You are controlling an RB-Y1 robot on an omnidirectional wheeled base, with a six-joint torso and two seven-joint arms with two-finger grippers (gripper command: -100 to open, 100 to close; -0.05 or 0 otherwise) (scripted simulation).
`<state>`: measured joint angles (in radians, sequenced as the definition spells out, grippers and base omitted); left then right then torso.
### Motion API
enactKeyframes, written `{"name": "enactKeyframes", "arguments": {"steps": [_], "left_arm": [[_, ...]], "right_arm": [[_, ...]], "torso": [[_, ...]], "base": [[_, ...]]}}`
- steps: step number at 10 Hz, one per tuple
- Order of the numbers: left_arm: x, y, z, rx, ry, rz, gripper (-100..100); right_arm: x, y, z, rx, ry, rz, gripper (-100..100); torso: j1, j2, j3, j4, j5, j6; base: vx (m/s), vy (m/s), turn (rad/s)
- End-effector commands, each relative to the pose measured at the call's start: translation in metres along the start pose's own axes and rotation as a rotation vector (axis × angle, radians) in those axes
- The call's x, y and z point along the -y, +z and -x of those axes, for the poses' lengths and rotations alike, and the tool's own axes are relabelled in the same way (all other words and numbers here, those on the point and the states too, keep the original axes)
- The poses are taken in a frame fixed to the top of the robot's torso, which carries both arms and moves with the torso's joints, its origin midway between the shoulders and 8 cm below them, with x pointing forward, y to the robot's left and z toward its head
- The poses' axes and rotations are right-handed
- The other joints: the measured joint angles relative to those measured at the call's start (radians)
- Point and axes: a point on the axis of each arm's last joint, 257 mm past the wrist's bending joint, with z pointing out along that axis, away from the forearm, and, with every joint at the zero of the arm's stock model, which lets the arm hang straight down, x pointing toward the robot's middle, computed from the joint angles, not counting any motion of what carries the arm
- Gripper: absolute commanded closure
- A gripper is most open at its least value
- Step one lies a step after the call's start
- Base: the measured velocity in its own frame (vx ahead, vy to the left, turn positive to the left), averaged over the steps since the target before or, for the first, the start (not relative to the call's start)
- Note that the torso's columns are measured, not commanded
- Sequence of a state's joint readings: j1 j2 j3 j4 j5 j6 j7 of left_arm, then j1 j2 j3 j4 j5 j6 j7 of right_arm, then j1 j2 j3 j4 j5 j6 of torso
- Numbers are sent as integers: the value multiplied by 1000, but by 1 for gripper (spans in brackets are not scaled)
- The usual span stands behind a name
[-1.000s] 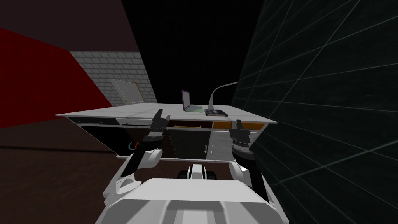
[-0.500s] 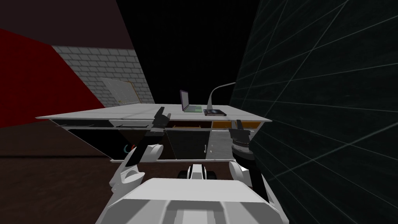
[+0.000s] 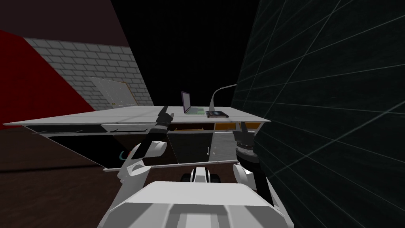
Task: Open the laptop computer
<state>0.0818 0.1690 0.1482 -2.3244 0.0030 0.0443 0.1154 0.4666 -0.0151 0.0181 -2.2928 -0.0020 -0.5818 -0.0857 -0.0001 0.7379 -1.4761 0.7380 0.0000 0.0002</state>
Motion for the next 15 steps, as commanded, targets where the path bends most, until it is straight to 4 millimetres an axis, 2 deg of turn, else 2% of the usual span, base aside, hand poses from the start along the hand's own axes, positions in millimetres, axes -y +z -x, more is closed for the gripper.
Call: {"name": "enactKeyframes", "arguments": {"steps": [1, 2, 3, 4, 5, 7, 8, 9, 12, 14, 15], "left_arm": [[2, 16, 7, 17, -4, 15, -100], [-4, 16, 7, 20, -5, 40, -100], [2, 27, 12, 31, -10, 30, -100], [-4, 27, 12, 34, -11, 54, -100], [1, 36, 18, 48, -15, 49, -100], [-5, 38, 18, 51, -19, 77, -100], [0, 49, 23, 67, -28, 76, -100], [-5, 49, 24, 70, -29, 96, -100], [0, 67, 36, 107, -49, 111, -100], [-5, 69, 36, 110, -55, 138, -100], [1, 79, 42, 128, -68, 136, -100]], "right_arm": [[0, 0, 0, 0, 0, 0, 0], [0, 0, 0, 0, 0, 0, 0], [0, 0, 0, 0, 0, 0, 0], [0, 0, 0, 0, 0, 0, 0], [0, 0, 0, 0, 0, 0, 0], [0, 0, 0, 0, 0, 0, 0], [0, 0, 0, 0, 0, 0, 0], [0, 0, 0, 0, 0, 0, 0], [0, 0, 0, 0, 0, 0, 0], [0, 0, 0, 0, 0, 0, 0], [0, 0, 0, 0, 0, 0, 0]], "torso": [[0, 0, 0, 0, 0, 0], [0, 0, 0, 0, 0, 0], [0, 0, 0, 0, 0, -1], [0, 0, 0, 0, 0, 0], [0, 0, 0, 0, 0, -1], [0, 0, 0, 0, 0, -1], [0, 0, 0, 0, 0, -1], [0, 0, 0, 0, 0, 0], [0, 0, 0, 0, 0, 0], [0, 0, 0, 0, 0, -1], [0, 0, 0, 0, 0, -1]], "base": [[-3, 24, -130], [-2, 22, -73], [1, 25, -122], [-1, 23, -61], [-5, 20, -132], [-3, 17, -20], [1, 15, -130], [0, 22, -87], [-5, 25, -112], [-3, 19, -19], [-4, 17, -155]]}}
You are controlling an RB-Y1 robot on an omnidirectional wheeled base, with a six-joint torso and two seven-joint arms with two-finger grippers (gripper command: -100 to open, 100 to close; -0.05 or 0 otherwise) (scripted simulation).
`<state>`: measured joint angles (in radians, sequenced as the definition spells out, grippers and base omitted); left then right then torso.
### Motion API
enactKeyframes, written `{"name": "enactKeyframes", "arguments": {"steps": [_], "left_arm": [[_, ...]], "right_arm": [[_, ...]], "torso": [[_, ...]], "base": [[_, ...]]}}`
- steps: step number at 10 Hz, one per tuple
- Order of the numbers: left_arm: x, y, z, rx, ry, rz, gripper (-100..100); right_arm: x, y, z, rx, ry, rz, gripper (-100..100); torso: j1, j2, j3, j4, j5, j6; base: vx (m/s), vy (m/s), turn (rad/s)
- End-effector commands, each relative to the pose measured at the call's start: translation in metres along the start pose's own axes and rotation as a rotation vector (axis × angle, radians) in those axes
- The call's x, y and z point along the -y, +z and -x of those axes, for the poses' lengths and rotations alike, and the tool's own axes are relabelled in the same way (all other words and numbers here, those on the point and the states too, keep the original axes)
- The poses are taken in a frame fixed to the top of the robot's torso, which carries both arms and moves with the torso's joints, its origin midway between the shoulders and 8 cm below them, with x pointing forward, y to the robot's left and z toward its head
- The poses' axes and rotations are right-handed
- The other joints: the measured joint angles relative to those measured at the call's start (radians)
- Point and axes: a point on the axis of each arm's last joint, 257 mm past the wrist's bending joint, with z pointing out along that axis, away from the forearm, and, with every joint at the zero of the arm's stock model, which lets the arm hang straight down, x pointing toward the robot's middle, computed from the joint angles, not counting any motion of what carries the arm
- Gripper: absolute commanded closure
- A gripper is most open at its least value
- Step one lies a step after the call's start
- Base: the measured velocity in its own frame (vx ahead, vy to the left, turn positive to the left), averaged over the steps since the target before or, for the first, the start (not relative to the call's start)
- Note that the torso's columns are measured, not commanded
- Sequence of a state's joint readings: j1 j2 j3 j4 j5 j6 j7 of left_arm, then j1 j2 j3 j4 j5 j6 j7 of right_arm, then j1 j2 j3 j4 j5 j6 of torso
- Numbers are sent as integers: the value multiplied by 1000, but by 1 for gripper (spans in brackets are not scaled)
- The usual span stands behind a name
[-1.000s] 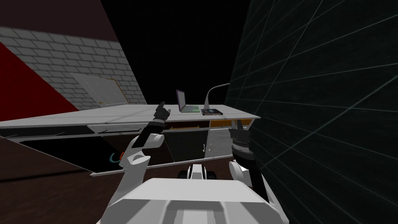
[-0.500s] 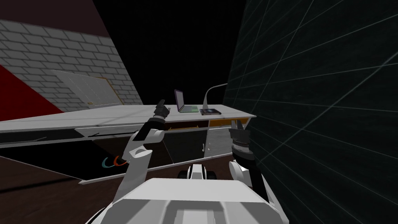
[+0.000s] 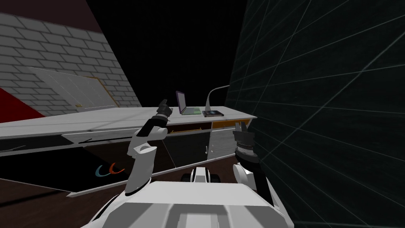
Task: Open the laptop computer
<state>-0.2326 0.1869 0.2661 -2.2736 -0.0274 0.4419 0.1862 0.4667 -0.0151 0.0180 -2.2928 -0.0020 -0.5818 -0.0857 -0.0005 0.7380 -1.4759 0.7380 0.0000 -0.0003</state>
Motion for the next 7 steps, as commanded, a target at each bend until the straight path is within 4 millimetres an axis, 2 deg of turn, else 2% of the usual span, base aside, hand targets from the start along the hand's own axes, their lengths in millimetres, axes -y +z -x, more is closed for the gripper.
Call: {"name": "enactKeyframes", "arguments": {"steps": [1, 4, 6, 7], "left_arm": [[0, 10, 6, 24, -17, 33, -100], [9, 28, 17, 62, -48, 51, -100], [4, 30, 17, 67, -53, 79, -100], [11, 38, 22, 85, -70, 83, -100]], "right_arm": [[0, 0, 0, 0, 0, 0, 0], [0, 0, 0, 0, 0, 0, 0], [0, 0, 0, 0, 0, 0, 0], [0, 0, 0, 0, 0, 0, 0]], "torso": [[0, 0, 0, 0, 0, 1], [1, 0, 0, 0, 0, 0], [1, 0, 0, 0, 0, 0], [0, 0, 0, 0, 0, 0]], "base": [[-3, 21, -78], [-4, 23, -106], [-4, 19, -26], [-6, 18, -141]]}}
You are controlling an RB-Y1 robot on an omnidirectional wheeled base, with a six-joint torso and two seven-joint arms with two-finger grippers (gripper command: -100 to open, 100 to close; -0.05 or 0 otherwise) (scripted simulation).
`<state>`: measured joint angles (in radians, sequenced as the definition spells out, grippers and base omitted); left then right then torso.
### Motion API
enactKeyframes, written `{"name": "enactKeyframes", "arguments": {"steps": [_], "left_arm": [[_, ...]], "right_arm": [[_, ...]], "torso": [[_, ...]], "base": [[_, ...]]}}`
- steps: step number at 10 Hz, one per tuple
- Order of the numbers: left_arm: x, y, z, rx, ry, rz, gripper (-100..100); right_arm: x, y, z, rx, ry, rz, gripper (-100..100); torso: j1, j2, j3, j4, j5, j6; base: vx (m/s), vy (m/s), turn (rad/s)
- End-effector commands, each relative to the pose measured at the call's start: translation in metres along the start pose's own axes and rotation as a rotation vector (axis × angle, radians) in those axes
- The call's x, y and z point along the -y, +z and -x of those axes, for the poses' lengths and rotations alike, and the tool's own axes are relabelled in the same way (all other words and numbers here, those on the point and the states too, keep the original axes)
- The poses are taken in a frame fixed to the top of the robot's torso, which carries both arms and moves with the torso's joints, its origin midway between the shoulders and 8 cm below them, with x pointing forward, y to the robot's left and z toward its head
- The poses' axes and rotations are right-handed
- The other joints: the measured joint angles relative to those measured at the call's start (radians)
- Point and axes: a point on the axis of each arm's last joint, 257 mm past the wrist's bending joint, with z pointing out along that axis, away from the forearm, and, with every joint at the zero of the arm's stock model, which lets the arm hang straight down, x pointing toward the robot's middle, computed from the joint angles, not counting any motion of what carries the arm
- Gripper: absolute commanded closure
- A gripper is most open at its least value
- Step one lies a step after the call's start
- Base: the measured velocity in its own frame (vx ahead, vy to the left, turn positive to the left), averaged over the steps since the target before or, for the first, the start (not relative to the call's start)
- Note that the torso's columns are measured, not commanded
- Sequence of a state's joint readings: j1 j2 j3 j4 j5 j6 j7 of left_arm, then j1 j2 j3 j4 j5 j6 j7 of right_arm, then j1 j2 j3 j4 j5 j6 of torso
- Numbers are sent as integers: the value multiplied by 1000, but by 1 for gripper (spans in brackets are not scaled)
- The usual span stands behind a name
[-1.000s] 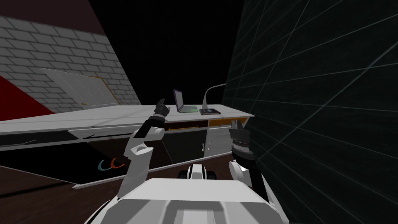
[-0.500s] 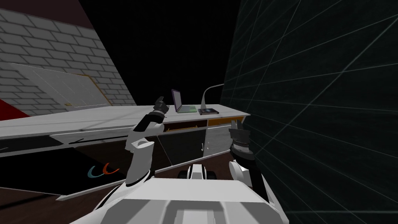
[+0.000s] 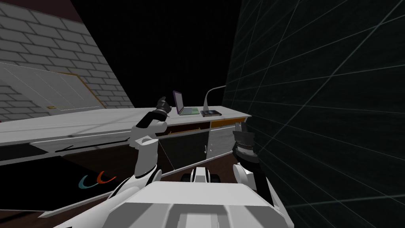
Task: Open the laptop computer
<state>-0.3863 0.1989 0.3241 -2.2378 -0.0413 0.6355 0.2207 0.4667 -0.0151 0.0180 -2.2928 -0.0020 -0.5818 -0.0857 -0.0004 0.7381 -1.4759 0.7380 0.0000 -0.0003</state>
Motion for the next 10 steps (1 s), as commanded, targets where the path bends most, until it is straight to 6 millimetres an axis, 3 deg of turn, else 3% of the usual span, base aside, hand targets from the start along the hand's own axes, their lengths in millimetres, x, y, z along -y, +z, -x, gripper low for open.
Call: {"name": "enactKeyframes", "arguments": {"steps": [1, 10], "left_arm": [[2, 10, 5, 24, -21, 32, -100], [17, 38, 22, 105, -117, 129, -100]], "right_arm": [[0, 0, 0, 0, 0, 0, 0], [0, 0, 0, 0, 0, 0, 0]], "torso": [[0, 0, 0, 0, 0, 1], [1, 0, 0, 0, 0, 1]], "base": [[-6, 20, -77], [-6, 21, -85]]}}
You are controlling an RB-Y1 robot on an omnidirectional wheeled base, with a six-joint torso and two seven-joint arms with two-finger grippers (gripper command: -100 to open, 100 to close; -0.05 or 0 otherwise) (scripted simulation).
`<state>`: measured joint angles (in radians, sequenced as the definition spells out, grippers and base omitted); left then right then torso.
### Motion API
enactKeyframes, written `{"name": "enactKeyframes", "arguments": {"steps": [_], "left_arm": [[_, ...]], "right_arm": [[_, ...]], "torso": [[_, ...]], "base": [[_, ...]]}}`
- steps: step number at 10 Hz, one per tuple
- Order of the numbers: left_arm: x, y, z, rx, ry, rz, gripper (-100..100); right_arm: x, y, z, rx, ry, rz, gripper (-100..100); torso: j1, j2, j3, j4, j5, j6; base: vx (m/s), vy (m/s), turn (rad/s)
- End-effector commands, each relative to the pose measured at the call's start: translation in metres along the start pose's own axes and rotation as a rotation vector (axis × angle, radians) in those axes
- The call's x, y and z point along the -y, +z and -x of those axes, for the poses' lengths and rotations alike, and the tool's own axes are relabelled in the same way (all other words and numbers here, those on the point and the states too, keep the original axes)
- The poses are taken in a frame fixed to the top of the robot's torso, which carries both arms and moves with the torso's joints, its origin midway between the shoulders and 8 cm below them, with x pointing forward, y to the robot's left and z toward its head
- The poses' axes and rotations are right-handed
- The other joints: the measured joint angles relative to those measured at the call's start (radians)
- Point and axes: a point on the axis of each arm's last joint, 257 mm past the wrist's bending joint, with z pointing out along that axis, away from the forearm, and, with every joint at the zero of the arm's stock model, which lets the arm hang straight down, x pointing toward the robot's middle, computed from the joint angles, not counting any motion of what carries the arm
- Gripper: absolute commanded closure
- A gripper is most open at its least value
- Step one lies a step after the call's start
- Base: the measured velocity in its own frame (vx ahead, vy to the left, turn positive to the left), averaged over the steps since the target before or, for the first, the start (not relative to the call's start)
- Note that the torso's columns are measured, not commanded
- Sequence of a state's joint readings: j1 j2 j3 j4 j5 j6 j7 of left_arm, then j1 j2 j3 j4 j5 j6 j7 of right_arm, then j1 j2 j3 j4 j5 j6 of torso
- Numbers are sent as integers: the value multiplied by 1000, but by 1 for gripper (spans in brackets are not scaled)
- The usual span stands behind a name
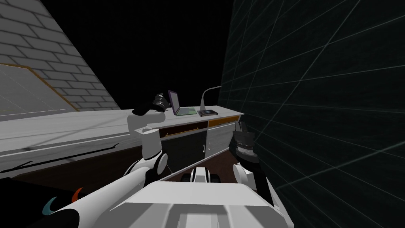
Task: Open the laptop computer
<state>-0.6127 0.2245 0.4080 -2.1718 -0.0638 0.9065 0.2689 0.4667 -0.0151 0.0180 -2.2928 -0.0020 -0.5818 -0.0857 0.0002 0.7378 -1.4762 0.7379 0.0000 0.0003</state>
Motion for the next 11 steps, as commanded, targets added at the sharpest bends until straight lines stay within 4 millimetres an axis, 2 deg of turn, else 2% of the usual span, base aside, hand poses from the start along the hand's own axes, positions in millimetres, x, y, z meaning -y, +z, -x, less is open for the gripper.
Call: {"name": "enactKeyframes", "arguments": {"steps": [1, 2, 3, 4, 5, 6, 7, 8, 9, 10, 11], "left_arm": [[9, 8, 4, 26, -39, 28, -100], [5, 9, 3, 30, -42, 51, -100], [12, 13, 6, 43, -66, 55, -100], [8, 13, 6, 47, -69, 79, -100], [16, 17, 7, 58, -94, 82, -100], [11, 17, 8, 63, -96, 106, -100], [21, 20, 8, 71, -123, 107, -100], [15, 20, 9, 77, -123, 130, -100], [23, 23, 9, 84, -149, 135, -100], [18, 22, 10, 89, -150, 153, -100], [25, 24, 11, 97, -175, 162, -100]], "right_arm": [[0, 0, 0, 0, 0, 0, 0], [0, 0, 0, 0, 0, 0, 0], [0, 0, 0, 0, 0, 0, 0], [0, 0, 0, 0, 0, 0, 0], [0, 0, 0, 0, 0, 0, 0], [0, 0, 0, 0, 0, 0, 0], [0, 0, 0, 0, 0, 0, 0], [0, 0, 0, 0, 0, 0, 0], [0, 0, 0, 0, 0, 0, 0], [0, 0, 0, 0, 0, 0, 0], [0, 0, 0, 0, 0, 0, 0]], "torso": [[0, 0, 0, 0, 0, -1], [0, 0, 0, 0, 0, 0], [-1, 0, 0, 0, 0, 0], [-1, -1, -1, 0, -1, 1], [-1, -1, -1, 0, -1, 0], [-1, -1, -1, 0, -1, 1], [-1, -2, -1, -1, 0, 1], [-1, -2, -1, -1, -1, 1], [-1, -2, -1, -1, 0, 0], [-1, -1, -1, 0, -1, 1], [-1, -2, -1, -1, 0, 0]], "base": [[-14, 23, -86], [-12, 21, -58], [-9, 20, -119], [-6, 18, -69], [-9, 19, -100], [-9, 21, -57], [-11, 20, -112], [-6, 18, -56], [-6, 19, -94], [-5, 18, -50], [-8, 16, -88]]}}
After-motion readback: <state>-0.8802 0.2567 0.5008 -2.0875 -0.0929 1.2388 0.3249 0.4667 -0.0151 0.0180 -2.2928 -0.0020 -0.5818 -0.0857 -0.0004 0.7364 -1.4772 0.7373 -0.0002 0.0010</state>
